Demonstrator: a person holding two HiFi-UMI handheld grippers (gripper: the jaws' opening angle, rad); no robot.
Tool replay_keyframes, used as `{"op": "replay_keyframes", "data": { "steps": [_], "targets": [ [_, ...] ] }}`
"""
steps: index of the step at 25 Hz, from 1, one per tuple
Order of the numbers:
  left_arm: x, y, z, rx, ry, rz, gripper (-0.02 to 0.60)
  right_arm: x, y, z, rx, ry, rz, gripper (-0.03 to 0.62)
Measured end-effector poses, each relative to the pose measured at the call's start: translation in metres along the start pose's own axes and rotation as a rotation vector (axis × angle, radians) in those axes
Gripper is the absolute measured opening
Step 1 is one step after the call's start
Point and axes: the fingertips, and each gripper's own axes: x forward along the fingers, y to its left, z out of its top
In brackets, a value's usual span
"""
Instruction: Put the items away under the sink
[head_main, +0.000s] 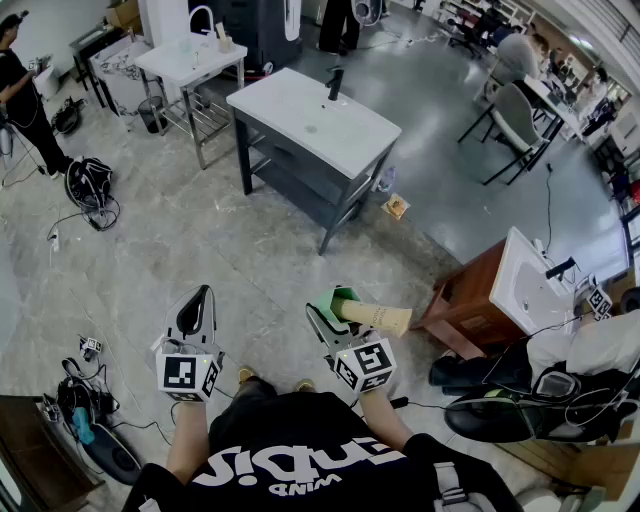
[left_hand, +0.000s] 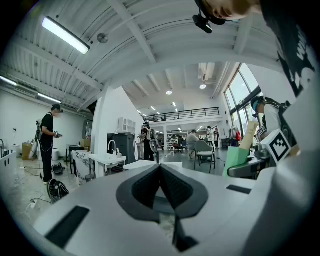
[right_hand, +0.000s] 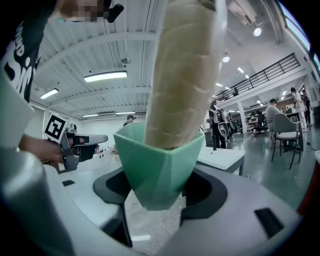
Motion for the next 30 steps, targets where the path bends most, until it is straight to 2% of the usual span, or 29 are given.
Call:
{"op": "replay_keyframes", "data": {
  "steps": [13, 25, 30],
  "targets": [
    [0.008, 0.019, -0.012, -0.032, 0.006, -0.021, 0.017, 0.021, 0.014, 0.000, -0.038, 0.009, 0.007, 0.304],
    [0.017, 0.076, -0.014, -0.027, 0.001, -0.069, 0.017, 0.073, 0.048, 0.013, -0.022, -0.039, -0.010, 0.304],
    [0.024, 0.100, -0.016, -0.006, -0.004, -0.112, 0.017, 0.100, 0.067, 0.013, -0.014, -0.058, -0.015, 0.304]
  ]
}}
